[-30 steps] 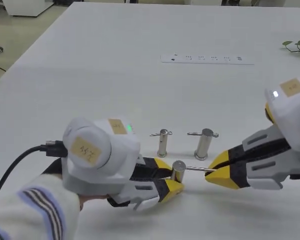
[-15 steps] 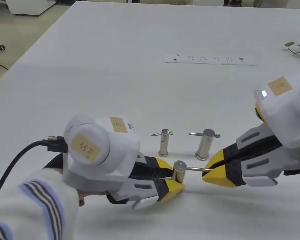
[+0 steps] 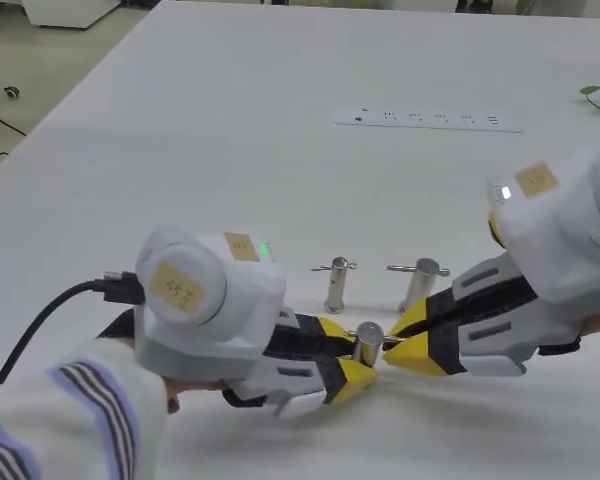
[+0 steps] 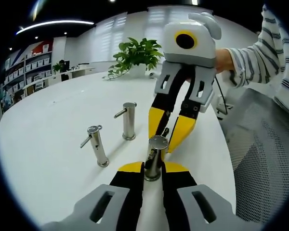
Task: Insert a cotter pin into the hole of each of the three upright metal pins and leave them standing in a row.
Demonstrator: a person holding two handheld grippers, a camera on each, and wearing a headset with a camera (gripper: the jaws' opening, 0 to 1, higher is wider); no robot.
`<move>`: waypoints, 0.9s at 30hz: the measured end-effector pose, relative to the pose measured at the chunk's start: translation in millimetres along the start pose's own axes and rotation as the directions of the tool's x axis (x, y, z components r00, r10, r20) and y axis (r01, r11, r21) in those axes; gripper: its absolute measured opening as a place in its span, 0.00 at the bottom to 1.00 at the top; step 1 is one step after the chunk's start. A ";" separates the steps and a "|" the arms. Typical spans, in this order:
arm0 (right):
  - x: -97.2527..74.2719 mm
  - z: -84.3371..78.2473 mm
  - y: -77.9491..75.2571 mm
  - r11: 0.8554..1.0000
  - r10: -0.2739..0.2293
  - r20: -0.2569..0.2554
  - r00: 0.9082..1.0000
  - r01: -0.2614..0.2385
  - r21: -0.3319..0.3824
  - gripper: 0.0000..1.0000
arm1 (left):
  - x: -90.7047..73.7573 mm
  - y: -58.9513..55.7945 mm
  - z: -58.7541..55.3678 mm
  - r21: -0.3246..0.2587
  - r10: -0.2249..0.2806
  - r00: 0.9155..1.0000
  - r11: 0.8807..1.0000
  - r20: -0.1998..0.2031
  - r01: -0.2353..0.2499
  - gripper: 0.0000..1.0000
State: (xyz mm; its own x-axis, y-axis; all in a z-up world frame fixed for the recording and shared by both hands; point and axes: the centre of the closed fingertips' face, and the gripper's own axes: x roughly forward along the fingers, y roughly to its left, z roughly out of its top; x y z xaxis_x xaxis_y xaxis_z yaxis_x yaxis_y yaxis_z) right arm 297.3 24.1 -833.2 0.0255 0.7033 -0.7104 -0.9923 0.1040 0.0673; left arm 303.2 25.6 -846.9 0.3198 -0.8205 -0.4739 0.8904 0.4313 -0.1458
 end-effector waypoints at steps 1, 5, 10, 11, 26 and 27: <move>-0.6 -0.6 -0.3 1.000 -0.003 0.000 1.000 0.003 -0.001 0.16 | -0.2 0.2 -0.2 -0.008 0.002 1.000 1.000 0.006 -0.002 0.12; -11.0 -9.1 -0.6 1.000 -0.011 -0.018 1.000 0.012 0.013 0.14 | 0.1 0.0 -0.4 -0.015 0.006 1.000 1.000 0.018 -0.006 0.13; -19.7 -12.9 -0.9 0.999 -0.020 -0.022 1.000 0.021 0.026 0.10 | 0.3 0.0 -0.4 -0.017 0.002 1.000 1.000 0.022 -0.002 0.13; -20.4 -11.8 -0.6 0.999 -0.021 -0.019 1.000 0.021 0.026 0.09 | 0.4 -0.1 -0.4 -0.019 0.002 1.000 1.000 0.023 -0.002 0.13; -17.4 1.7 6.5 0.999 -0.003 0.003 1.000 0.003 0.038 0.03 | -2.6 0.1 -7.4 -0.025 0.014 1.000 1.000 0.013 -0.013 0.12; -17.0 2.9 6.6 0.999 -0.003 0.004 1.000 0.003 0.038 0.03 | -2.6 0.1 -7.4 -0.024 0.013 1.000 1.000 0.013 -0.013 0.12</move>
State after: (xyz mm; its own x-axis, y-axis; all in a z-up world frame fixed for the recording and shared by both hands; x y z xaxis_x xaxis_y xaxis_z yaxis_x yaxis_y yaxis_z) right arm 290.7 14.8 -818.6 0.0288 0.7055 -0.7081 -0.9869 0.1324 0.0917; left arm 300.0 30.6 -852.0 0.3357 -0.8195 -0.4644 0.8781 0.4507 -0.1605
